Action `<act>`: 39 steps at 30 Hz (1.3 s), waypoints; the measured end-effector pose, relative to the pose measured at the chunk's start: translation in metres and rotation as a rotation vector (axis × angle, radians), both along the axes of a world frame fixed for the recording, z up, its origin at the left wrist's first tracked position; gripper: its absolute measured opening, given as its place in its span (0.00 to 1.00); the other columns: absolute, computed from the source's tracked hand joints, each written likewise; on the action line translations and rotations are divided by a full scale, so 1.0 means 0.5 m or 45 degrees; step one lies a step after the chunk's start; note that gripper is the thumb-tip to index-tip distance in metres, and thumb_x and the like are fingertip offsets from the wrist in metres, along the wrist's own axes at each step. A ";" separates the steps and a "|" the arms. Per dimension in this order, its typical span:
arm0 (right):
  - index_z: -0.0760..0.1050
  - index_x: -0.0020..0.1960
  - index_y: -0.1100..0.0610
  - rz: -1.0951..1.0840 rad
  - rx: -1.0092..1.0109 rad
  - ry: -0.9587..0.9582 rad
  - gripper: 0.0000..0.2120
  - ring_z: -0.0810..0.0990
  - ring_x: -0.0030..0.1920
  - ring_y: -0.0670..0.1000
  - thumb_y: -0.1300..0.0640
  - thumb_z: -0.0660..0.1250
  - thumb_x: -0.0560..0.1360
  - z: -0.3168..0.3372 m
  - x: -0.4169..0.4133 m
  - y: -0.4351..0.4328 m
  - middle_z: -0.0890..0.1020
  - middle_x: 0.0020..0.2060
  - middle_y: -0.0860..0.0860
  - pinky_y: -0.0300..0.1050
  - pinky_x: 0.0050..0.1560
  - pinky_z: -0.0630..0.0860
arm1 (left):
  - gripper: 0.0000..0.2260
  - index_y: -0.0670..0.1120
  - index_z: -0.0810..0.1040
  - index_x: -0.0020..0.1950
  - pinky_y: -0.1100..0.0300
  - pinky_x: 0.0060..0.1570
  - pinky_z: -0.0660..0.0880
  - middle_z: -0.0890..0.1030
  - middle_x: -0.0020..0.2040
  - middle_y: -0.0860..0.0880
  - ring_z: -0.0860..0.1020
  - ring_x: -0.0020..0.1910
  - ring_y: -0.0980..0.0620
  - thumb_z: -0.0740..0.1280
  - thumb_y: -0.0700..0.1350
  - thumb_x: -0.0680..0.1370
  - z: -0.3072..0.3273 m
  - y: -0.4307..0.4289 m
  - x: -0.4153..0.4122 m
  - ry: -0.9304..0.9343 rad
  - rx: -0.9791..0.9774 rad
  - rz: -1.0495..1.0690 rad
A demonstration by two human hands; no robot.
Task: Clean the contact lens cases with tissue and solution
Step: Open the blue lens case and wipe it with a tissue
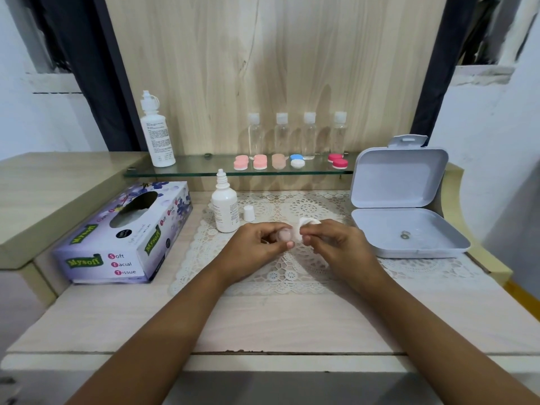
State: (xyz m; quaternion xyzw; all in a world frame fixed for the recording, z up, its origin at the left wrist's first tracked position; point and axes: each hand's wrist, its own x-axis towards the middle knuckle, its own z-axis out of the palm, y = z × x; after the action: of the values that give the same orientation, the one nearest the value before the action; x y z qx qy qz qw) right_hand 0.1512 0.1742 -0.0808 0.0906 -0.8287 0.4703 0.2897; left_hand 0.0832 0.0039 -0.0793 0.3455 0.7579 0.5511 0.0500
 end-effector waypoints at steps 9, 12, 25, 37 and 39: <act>0.79 0.41 0.45 0.043 -0.097 -0.012 0.15 0.80 0.37 0.37 0.66 0.70 0.71 0.000 0.004 0.001 0.82 0.32 0.41 0.33 0.42 0.76 | 0.12 0.55 0.80 0.51 0.67 0.44 0.74 0.80 0.43 0.46 0.75 0.40 0.58 0.72 0.41 0.72 0.004 -0.001 0.002 -0.039 0.044 0.000; 0.80 0.43 0.46 0.054 0.021 0.014 0.14 0.78 0.40 0.37 0.66 0.70 0.71 -0.003 -0.001 0.003 0.80 0.37 0.41 0.32 0.44 0.72 | 0.13 0.57 0.79 0.49 0.67 0.46 0.74 0.80 0.44 0.46 0.76 0.42 0.58 0.71 0.39 0.72 0.007 -0.001 0.003 -0.054 0.063 0.012; 0.82 0.47 0.54 -0.099 0.492 0.423 0.10 0.72 0.41 0.50 0.54 0.63 0.72 -0.026 -0.025 -0.023 0.78 0.39 0.50 0.47 0.38 0.71 | 0.06 0.44 0.83 0.48 0.57 0.42 0.72 0.79 0.39 0.35 0.74 0.38 0.53 0.72 0.42 0.72 0.003 0.002 0.002 -0.039 -0.012 -0.079; 0.82 0.49 0.56 -0.048 0.496 0.333 0.10 0.74 0.40 0.50 0.57 0.63 0.74 -0.028 -0.014 -0.021 0.77 0.40 0.51 0.33 0.40 0.64 | 0.10 0.51 0.83 0.53 0.54 0.47 0.77 0.81 0.44 0.36 0.76 0.42 0.51 0.72 0.41 0.72 0.004 -0.001 0.000 -0.016 0.018 -0.101; 0.82 0.49 0.56 -0.042 0.490 0.309 0.08 0.74 0.40 0.50 0.59 0.65 0.74 -0.027 -0.015 -0.020 0.77 0.40 0.51 0.30 0.41 0.64 | 0.11 0.52 0.83 0.53 0.51 0.53 0.76 0.80 0.48 0.34 0.77 0.45 0.51 0.72 0.42 0.72 0.004 -0.002 0.000 -0.006 0.032 -0.094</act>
State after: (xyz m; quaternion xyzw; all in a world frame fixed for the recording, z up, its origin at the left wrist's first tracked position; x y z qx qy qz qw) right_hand 0.1436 0.1643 -0.0945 0.1864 -0.8636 0.2842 0.3723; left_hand 0.0830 0.0028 -0.0771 0.3723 0.7376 0.5592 0.0678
